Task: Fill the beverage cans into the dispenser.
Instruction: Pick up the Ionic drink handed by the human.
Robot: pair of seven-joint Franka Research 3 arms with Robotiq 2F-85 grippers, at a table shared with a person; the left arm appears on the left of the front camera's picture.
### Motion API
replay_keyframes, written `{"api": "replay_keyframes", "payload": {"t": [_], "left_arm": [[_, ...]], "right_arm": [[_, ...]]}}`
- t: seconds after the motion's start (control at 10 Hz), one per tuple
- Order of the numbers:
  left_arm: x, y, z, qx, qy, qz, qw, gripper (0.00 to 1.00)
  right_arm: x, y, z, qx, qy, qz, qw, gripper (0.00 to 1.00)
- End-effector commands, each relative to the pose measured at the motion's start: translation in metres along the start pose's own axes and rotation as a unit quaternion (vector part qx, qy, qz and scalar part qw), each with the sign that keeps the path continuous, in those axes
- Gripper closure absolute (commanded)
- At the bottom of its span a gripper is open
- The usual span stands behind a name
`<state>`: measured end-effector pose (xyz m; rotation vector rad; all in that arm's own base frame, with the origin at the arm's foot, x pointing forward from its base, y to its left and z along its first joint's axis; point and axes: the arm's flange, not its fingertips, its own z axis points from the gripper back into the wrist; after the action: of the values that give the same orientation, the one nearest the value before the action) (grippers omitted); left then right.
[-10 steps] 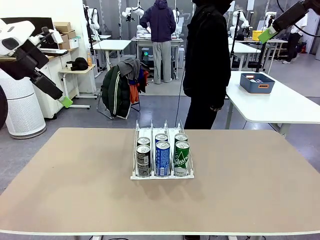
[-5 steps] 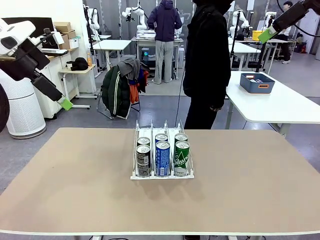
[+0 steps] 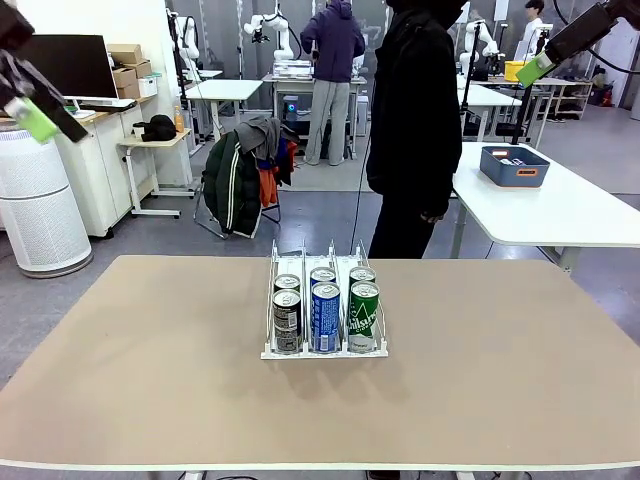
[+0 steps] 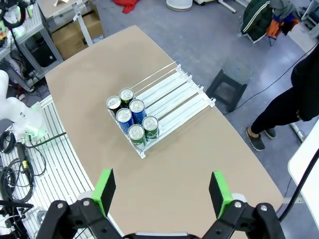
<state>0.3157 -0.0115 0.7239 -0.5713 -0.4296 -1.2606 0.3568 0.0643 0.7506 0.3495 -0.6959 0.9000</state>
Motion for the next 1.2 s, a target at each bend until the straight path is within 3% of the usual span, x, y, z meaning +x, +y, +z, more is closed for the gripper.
{"api": "replay_keyframes", "payload": {"t": [0.0, 0.1, 0.4, 0.7, 0.8, 1.1], "left_arm": [[0.016, 0.008, 0.017, 0.125, 0.008, -0.002, 0.992, 0.0], [0.021, 0.007, 0.025, 0.182, 0.004, 0.011, 0.983, 0.0], [0.022, 0.006, 0.03, 0.265, -0.007, 0.044, 0.963, 0.0], [0.016, 0.006, 0.013, 0.291, -0.008, 0.067, 0.954, 0.0], [0.023, 0.015, 0.034, 0.264, -0.004, 0.044, 0.964, 0.0], [0.023, 0.015, 0.034, 0.264, -0.004, 0.044, 0.964, 0.0]], "right_arm": [[0.0, 0.001, 0.0, 0.001, 0.0, -0.001, 1.0, 0.0], [0.0, 0.001, 0.0, 0.001, 0.0, -0.001, 1.0, 0.0], [0.0, 0.001, 0.0, 0.001, 0.0, -0.001, 1.0, 0.0], [0.0, 0.001, 0.0, 0.001, 0.0, -0.001, 1.0, 0.0], [0.0, 0.001, 0.0, 0.001, 0.0, -0.001, 1.0, 0.0], [0.0, 0.001, 0.0, 0.001, 0.0, -0.001, 1.0, 0.0]]}}
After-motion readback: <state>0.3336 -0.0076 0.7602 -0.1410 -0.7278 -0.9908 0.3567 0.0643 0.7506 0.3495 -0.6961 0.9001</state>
